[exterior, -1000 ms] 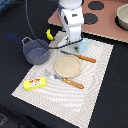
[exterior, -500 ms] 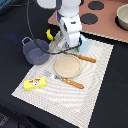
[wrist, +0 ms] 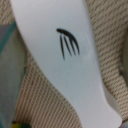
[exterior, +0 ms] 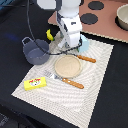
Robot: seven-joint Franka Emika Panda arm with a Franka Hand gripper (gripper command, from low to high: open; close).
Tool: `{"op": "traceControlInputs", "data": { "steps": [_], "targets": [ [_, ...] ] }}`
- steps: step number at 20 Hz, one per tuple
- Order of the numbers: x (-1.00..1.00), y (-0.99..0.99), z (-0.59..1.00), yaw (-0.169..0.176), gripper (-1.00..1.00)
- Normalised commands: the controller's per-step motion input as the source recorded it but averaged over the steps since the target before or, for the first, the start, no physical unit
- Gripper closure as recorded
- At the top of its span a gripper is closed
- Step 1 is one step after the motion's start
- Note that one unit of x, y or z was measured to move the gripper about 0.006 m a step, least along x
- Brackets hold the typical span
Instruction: Interact with the objects in diverse but meaningful ways.
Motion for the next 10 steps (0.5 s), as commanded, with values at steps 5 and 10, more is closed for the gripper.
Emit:
{"op": "traceControlInputs", "data": {
  "steps": [5, 10],
  "targets": [
    [-0.11, 0.04, -0.23, 0.060, 1.00],
    [-0.12, 0.07, 0.17, 0.096, 1.00]
  ]
}}
